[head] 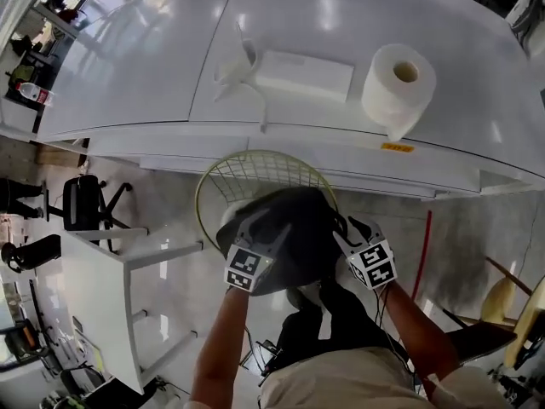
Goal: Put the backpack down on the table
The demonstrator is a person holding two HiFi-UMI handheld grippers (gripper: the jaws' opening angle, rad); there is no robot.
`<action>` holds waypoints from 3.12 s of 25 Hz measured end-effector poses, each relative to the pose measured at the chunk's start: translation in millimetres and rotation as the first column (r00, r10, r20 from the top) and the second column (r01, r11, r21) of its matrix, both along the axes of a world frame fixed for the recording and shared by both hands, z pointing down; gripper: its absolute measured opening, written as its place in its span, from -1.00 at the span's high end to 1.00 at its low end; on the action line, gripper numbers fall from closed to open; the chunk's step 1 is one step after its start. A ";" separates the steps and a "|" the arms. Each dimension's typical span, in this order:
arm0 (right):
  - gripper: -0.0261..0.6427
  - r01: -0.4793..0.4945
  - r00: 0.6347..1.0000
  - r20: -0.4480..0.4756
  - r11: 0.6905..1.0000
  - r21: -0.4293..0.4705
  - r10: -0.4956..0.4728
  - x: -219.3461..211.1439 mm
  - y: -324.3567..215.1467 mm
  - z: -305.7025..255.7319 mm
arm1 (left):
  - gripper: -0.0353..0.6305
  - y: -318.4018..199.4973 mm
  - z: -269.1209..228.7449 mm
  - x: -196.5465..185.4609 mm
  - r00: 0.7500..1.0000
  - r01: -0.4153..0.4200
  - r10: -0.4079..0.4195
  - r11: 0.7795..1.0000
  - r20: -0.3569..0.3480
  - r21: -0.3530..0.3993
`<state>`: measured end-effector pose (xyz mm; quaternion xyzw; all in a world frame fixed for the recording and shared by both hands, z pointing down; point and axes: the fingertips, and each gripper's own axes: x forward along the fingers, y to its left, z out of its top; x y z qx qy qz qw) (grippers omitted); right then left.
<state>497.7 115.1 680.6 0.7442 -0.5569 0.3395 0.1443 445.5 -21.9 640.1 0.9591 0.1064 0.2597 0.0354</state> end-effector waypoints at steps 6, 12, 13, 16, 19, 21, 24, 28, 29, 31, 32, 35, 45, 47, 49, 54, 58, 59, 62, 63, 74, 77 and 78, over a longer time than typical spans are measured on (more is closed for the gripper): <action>0.34 -0.017 0.992 0.120 0.998 -0.067 0.025 18.0 8.5 73.3 | 0.10 1.2 79.5 35.5 0.978 -0.160 0.150 0.985 0.144 0.059; 0.34 -0.046 0.979 0.192 0.992 -0.118 0.069 16.3 4.3 130.7 | 0.09 -2.4 143.7 39.2 0.931 -0.257 0.239 0.966 0.275 0.032; 0.34 -0.049 0.977 0.198 0.992 -0.119 0.072 17.8 3.6 136.4 | 0.09 -2.3 148.3 40.9 0.928 -0.262 0.245 0.965 0.283 0.024; 0.34 -0.049 0.971 0.225 0.991 -0.125 0.076 17.1 2.2 150.4 | 0.09 -1.3 155.9 43.0 0.915 -0.266 0.254 0.964 0.313 -0.003; 0.34 -0.034 0.971 0.228 0.989 -0.144 0.067 14.0 -0.3 164.3 | 0.05 -4.3 165.4 46.0 0.905 -0.239 0.226 0.971 0.361 -0.010; 0.35 -0.026 0.974 0.218 0.987 -0.157 0.061 11.4 -2.1 170.7 | -0.14 -8.5 170.3 48.0 0.906 -0.208 0.193 0.978 0.376 0.001; 0.66 -0.047 0.977 0.198 0.986 -0.159 0.079 9.2 -4.9 171.3 | -0.15 -9.0 174.8 47.1 0.898 -0.212 0.203 0.977 0.390 -0.021; 0.74 -0.076 0.958 0.264 0.986 -0.150 0.114 3.2 -5.2 170.6 | -0.09 -4.0 185.1 44.8 0.854 -0.258 0.271 0.962 0.443 -0.092; 0.75 -0.079 0.949 0.292 0.987 -0.139 0.117 1.6 -5.6 169.8 | 0.01 -2.0 186.7 42.4 0.838 -0.277 0.292 0.955 0.461 -0.101; 0.76 -0.070 0.937 0.335 0.993 -0.097 0.098 -2.7 -7.7 163.9 | 0.18 1.3 184.7 35.6 0.814 -0.313 0.320 0.945 0.485 -0.099; 0.78 -0.059 0.935 0.347 0.996 -0.063 0.078 -5.8 -9.9 158.1 | 0.24 2.8 179.6 32.8 0.813 -0.324 0.326 0.942 0.482 -0.090; 0.79 -0.032 0.929 0.371 0.998 0.054 0.010 -19.7 -20.1 130.1 | 0.33 1.4 155.6 20.0 0.844 -0.329 0.315 0.943 0.435 -0.044; 0.81 0.124 0.917 0.309 0.916 0.380 -0.252 -73.4 -84.5 -34.7 | 0.42 -51.6 63.9 -80.9 0.957 0.008 0.010 0.998 0.291 -0.061; 0.81 0.209 0.903 0.270 0.889 0.406 -0.336 -92.3 -94.7 -64.3 | 0.45 -52.7 51.3 -105.6 0.966 0.105 -0.080 0.990 0.247 -0.090; 0.81 0.300 0.882 0.227 0.865 0.403 -0.412 -112.0 -99.1 -86.4 | 0.46 -48.3 40.3 -127.7 0.964 0.192 -0.164 0.974 0.211 -0.119; 0.81 0.518 0.803 0.105 0.774 0.364 -0.586 -150.8 -101.8 -124.0 | 0.48 -33.4 17.7 -171.5 0.923 0.374 -0.350 0.912 0.159 -0.169; 0.81 0.653 0.717 0.021 0.681 0.332 -0.697 -180.5 -109.5 -157.8 | 0.49 -30.2 -9.7 -203.7 0.879 0.477 -0.462 0.862 0.121 -0.173; 0.81 0.678 0.696 -0.001 0.658 0.328 -0.718 -188.2 -112.1 -167.1 | 0.49 -30.9 -17.9 -212.5 0.869 0.495 -0.482 0.852 0.112 -0.171; 0.81 0.743 0.635 -0.067 0.585 0.324 -0.769 -210.3 -123.3 -195.6 | 0.51 -37.4 -44.5 -237.0 0.830 0.556 -0.552 0.815 0.075 -0.162; 0.81 0.760 0.616 -0.088 0.562 0.326 -0.783 -217.9 -128.1 -205.6 | 0.51 -41.3 -54.4 -245.4 0.814 0.579 -0.577 0.800 0.058 -0.156; 0.81 0.825 0.500 -0.183 0.401 0.397 -0.847 -324.7 -178.6 -315.9 | 0.52 -80.8 -171.0 -365.8 0.701 0.709 -0.705 0.706 -0.107 -0.009; 0.81 0.849 0.457 -0.202 0.356 0.390 -0.866 -368.0 -193.8 -338.1 | 0.53 -86.0 -196.1 -414.2 0.672 0.736 -0.729 0.676 -0.133 0.016; 0.82 0.855 0.443 -0.207 0.341 0.390 -0.872 -383.7 -200.6 -344.7 | 0.53 -88.9 -202.1 -432.0 0.661 0.747 -0.738 0.665 -0.139 0.023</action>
